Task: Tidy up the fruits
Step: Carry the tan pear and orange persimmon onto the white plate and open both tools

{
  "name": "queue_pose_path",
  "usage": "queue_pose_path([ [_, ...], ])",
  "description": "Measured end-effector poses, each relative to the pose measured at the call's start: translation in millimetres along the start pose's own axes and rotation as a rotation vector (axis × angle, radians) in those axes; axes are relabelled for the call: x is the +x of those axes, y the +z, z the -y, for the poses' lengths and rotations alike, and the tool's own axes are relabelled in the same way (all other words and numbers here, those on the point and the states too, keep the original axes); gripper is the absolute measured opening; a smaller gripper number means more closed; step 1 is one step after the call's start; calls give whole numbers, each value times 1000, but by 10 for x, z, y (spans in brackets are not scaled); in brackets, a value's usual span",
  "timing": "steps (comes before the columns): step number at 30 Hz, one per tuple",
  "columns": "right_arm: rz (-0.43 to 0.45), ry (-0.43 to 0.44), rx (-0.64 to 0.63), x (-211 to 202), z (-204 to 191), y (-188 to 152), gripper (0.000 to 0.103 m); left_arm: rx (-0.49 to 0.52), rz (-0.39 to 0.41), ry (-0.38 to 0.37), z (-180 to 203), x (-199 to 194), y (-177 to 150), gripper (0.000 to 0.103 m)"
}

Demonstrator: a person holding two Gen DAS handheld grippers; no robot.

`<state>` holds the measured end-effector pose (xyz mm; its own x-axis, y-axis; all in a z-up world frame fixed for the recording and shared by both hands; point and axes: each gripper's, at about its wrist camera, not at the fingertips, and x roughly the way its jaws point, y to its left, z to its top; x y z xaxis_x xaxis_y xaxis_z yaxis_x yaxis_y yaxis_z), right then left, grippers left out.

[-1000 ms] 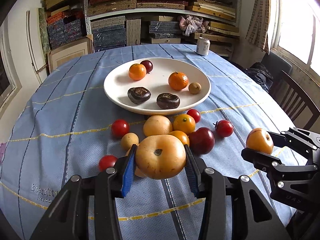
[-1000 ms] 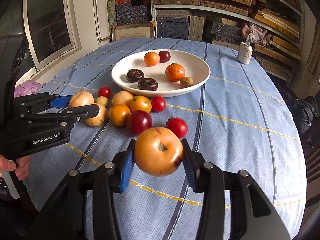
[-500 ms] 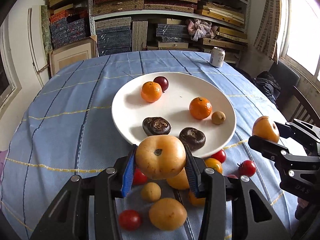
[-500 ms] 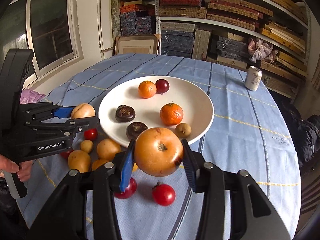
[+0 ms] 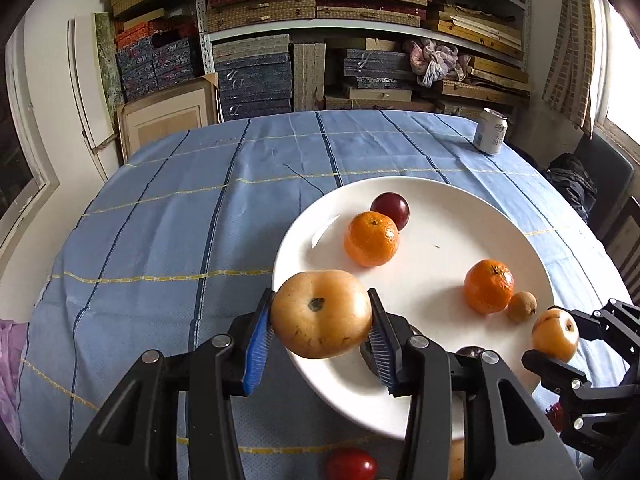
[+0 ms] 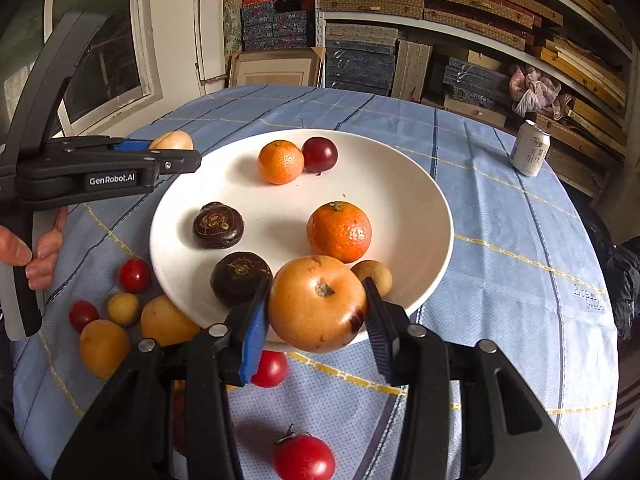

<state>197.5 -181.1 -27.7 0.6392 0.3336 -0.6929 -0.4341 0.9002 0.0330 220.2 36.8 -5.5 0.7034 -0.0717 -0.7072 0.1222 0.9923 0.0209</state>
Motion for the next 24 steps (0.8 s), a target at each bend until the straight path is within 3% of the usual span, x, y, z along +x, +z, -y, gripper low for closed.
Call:
queue_pose_path([
  [24, 23, -31, -6, 150, 37, 171, 44, 26, -92, 10, 89, 273, -74, 45],
])
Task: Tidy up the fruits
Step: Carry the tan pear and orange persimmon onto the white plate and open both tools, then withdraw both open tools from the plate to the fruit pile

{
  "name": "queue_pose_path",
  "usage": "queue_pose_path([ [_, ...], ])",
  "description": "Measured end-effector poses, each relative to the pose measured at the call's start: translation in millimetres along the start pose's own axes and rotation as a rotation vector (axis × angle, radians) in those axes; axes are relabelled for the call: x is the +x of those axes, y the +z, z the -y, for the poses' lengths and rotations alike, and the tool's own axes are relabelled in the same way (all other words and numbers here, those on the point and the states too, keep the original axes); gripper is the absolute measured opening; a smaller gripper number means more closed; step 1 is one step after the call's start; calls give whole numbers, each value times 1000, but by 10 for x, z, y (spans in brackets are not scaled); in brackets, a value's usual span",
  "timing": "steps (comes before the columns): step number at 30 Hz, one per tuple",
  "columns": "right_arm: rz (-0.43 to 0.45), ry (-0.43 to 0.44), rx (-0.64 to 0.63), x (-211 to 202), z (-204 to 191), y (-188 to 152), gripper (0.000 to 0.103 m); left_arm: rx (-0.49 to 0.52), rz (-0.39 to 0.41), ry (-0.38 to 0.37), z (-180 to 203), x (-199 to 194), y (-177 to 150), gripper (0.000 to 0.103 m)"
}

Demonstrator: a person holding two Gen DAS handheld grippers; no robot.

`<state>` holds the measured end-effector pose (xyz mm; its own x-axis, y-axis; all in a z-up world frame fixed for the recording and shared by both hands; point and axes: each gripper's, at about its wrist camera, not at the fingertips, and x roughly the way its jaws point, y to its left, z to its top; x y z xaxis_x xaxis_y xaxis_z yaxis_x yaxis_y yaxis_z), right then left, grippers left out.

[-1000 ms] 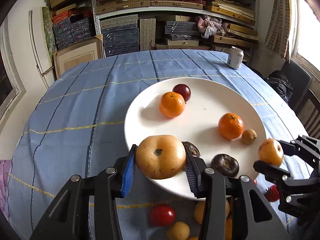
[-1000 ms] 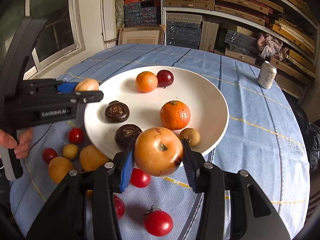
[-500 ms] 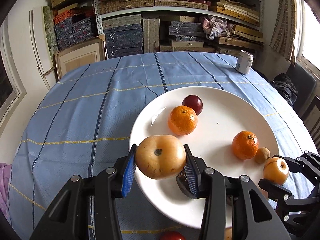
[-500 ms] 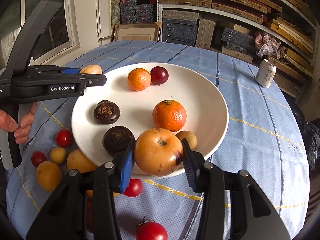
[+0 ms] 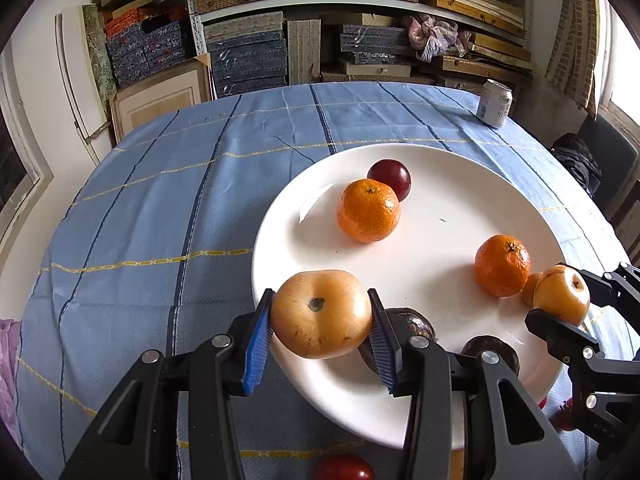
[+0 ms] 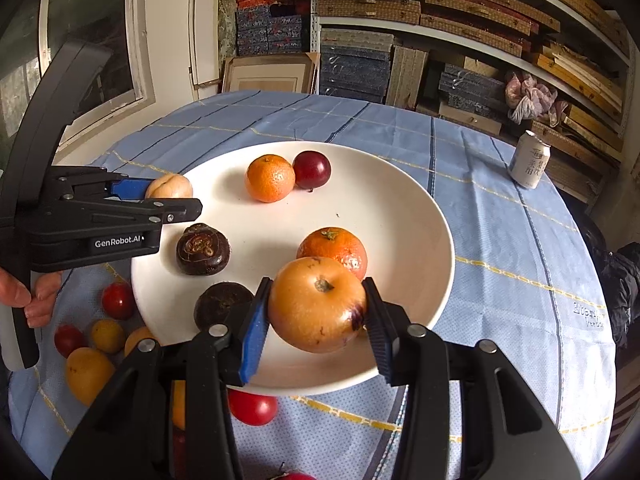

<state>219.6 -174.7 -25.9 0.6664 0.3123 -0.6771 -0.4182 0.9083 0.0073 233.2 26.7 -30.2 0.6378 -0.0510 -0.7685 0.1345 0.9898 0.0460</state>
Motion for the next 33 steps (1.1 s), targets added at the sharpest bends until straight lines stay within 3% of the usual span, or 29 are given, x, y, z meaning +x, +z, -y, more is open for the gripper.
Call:
queue_pose_path([
  [8, 5, -6, 3, 92, 8, 71, 44, 11, 8, 13, 88, -123, -131, 45],
  [29, 34, 14, 22, 199, -45, 317, 47, 19, 31, 41, 109, -49, 4, 46],
  [30, 48, 11, 22, 188, -51, 327, 54, 16, 56, 41, 100, -72, 6, 60],
  [31, 66, -7, 25, 162, -39, 326, 71, 8, 83, 62, 92, -98, 11, 77],
  [32, 87, -23, 31, 126, -23, 329, 82, -4, 108, 106, 74, -126, 16, 85],
  [33, 103, -15, 40, 91, 0, 333, 87, -9, 122, 124, 52, -148, 29, 98],
])
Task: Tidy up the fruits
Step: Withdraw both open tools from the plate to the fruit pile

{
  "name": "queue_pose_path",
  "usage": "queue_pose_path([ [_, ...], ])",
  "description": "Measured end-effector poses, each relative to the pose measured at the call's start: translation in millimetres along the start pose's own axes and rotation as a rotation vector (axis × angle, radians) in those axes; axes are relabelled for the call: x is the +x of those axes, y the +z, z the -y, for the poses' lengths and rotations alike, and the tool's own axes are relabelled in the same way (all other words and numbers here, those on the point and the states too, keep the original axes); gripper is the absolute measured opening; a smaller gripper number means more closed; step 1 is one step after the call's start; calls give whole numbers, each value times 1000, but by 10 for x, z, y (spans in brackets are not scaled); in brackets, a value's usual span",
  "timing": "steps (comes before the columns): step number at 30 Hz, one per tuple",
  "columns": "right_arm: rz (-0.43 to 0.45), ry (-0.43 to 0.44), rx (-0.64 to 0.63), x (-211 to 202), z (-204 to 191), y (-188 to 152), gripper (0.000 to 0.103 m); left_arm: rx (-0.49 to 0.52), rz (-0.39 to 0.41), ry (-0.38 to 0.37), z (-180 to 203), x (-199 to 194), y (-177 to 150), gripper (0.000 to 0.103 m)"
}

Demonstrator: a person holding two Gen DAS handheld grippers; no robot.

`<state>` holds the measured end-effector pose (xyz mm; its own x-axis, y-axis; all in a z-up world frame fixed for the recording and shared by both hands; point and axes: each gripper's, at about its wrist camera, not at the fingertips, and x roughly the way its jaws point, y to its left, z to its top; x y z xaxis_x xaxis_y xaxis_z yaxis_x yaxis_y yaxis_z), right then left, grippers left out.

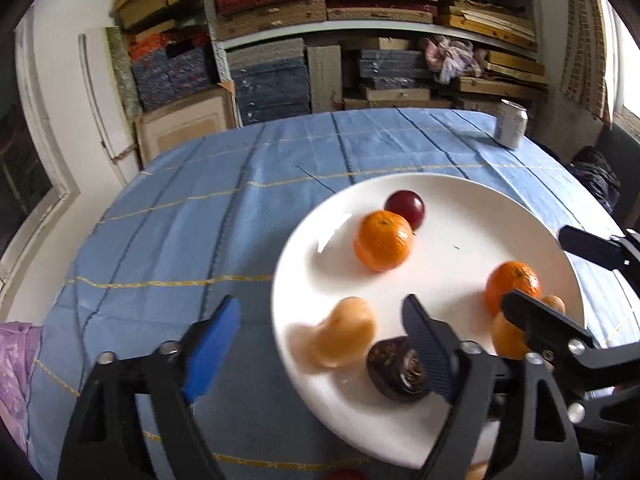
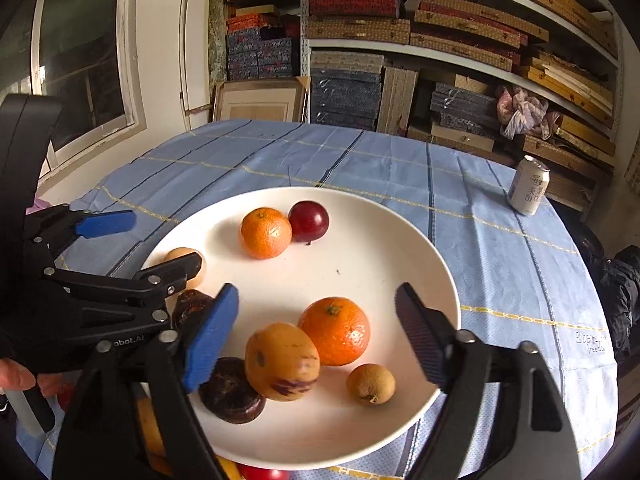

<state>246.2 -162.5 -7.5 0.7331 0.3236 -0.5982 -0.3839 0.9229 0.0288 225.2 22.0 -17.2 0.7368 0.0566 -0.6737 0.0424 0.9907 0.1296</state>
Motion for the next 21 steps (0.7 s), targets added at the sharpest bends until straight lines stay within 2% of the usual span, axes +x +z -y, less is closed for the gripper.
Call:
queue_pose_path([
  [1, 8, 7, 13, -27, 25, 11, 90, -8, 15, -9, -29, -26, 9, 99],
  [5, 27, 0, 13, -107, 33, 55, 90, -32, 10, -44, -34, -51, 45, 99],
  [9, 27, 11, 6, -130, 21, 60, 90, 12, 0, -21, 69, -29, 27, 100],
  [15, 27, 2, 5, -175, 23, 55, 90, 20, -18, -34, 82, -7, 3, 99],
  [18, 25, 0, 23, -253, 50, 39, 90, 31, -20, -14, 66, -80, -36, 100],
  [21, 18, 13, 67, -436, 82, -46, 90, 1, -20, -36, 2, -245, -150, 100],
])
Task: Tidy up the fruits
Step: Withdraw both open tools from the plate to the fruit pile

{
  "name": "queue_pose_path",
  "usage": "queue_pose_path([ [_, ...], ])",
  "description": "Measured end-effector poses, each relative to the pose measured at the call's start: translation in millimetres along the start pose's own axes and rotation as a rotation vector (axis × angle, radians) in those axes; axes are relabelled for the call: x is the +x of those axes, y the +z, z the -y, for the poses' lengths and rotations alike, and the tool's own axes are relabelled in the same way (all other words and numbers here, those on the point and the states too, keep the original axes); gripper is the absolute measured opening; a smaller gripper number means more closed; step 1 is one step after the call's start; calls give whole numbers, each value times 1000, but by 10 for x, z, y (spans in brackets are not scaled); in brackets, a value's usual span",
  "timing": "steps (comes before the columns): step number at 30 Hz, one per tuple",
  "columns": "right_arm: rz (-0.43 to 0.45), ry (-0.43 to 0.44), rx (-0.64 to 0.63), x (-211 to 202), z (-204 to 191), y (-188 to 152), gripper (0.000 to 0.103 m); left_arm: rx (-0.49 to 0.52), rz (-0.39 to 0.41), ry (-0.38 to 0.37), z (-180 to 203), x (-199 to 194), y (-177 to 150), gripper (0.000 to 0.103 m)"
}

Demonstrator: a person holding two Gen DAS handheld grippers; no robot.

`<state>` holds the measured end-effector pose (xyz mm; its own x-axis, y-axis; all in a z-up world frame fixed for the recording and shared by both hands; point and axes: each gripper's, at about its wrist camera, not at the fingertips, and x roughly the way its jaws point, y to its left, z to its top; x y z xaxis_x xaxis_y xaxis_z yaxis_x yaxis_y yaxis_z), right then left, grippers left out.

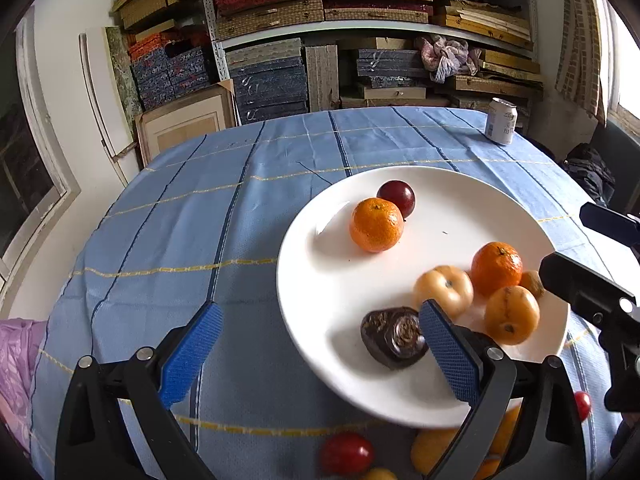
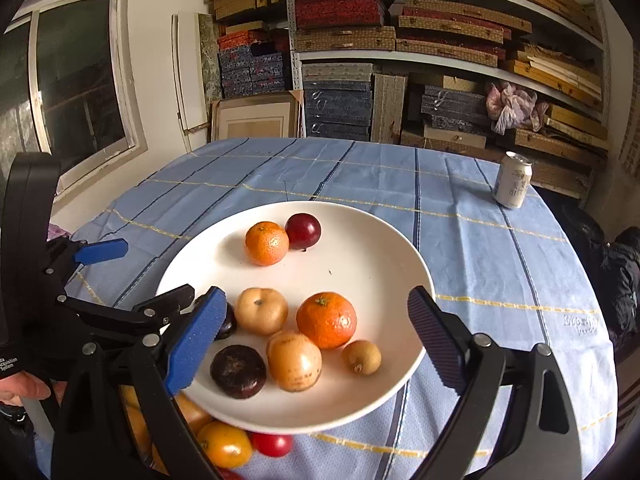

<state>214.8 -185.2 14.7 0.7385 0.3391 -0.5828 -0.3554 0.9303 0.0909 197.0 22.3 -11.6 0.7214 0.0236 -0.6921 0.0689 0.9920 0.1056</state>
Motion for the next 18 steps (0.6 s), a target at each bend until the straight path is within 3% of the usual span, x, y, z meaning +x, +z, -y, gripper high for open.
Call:
queue_pose_path([
  [9, -67, -21, 12, -651, -25, -670, 91, -56, -13, -8, -157, -600, -682, 100],
  [13, -113, -44, 26, -738, -16, -981, 91, -75, -22, 3, -241, -762, -1032, 100],
  [18, -150, -59, 23, -666, -36, -1178, 91, -98, -89, -4, -296, -699, -1307, 99],
])
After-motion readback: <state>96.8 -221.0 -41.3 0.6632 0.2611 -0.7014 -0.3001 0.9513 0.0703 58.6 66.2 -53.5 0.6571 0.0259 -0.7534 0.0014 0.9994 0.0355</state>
